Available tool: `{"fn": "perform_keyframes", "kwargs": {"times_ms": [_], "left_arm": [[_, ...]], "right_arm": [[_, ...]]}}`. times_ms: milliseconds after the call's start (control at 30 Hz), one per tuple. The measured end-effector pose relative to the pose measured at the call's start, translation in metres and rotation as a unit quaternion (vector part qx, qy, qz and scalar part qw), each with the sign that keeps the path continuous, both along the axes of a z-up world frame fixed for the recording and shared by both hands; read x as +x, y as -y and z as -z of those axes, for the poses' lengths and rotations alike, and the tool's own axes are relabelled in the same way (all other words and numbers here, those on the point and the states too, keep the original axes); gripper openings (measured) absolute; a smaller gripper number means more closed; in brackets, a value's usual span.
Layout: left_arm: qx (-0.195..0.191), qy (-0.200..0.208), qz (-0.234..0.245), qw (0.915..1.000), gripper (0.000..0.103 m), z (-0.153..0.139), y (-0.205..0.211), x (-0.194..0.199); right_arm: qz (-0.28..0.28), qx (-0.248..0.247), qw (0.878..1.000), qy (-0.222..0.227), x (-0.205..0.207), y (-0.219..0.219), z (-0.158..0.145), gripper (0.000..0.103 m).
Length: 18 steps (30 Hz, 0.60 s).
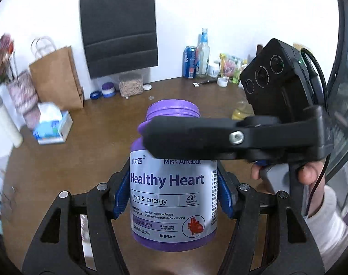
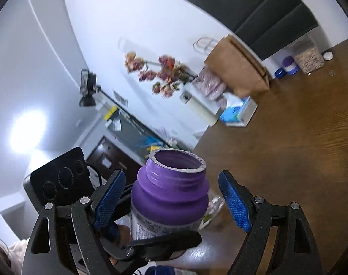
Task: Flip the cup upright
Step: 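Grasp the upright purple bottle with the right tool while the left tool lets go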
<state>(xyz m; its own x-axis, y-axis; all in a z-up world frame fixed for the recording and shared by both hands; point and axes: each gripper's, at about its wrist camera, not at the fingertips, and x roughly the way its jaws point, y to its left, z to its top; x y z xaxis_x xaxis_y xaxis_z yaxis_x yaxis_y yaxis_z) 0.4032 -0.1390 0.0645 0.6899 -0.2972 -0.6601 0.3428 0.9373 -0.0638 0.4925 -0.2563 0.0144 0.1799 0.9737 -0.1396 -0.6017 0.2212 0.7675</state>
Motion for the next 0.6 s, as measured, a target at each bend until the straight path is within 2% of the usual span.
{"fn": "perform_keyframes", "kwargs": {"times_ms": [133,167,233,333,367,433,500,600], "left_arm": [[-0.078,-0.017,-0.013,0.9967,0.061,0.014,-0.018,-0.011],[-0.085,-0.017,-0.015,0.9962,0.062,0.018,-0.019,-0.014],[-0.071,-0.017,-0.021,0.9971,0.071,0.027,-0.019,-0.018],[-0.045,-0.013,-0.019,0.9987,0.072,0.038,-0.019,-0.025],[-0.049,-0.009,-0.015,0.9986,0.072,0.036,-0.022,-0.027],[-0.055,0.011,-0.021,0.9982,0.082,0.031,-0.030,-0.032],[-0.030,0.036,-0.018,0.9987,0.084,0.028,-0.035,-0.039],[-0.025,0.050,-0.008,0.9984,0.092,0.029,-0.049,-0.046]], "right_arm": [[0.017,-0.072,0.996,0.045,-0.025,-0.014,-0.012,0.066],[0.028,-0.101,0.992,0.064,-0.033,-0.018,-0.015,0.066],[0.046,-0.142,0.985,0.088,-0.046,-0.021,-0.017,0.066],[0.051,-0.177,0.977,0.110,-0.061,-0.031,-0.017,0.066],[0.056,-0.191,0.973,0.120,-0.067,-0.035,-0.017,0.066],[0.065,-0.211,0.966,0.132,-0.074,-0.041,-0.018,0.066],[0.075,-0.231,0.959,0.148,-0.080,-0.050,-0.020,0.066],[0.104,-0.276,0.936,0.192,-0.093,-0.071,-0.023,0.065]]}}
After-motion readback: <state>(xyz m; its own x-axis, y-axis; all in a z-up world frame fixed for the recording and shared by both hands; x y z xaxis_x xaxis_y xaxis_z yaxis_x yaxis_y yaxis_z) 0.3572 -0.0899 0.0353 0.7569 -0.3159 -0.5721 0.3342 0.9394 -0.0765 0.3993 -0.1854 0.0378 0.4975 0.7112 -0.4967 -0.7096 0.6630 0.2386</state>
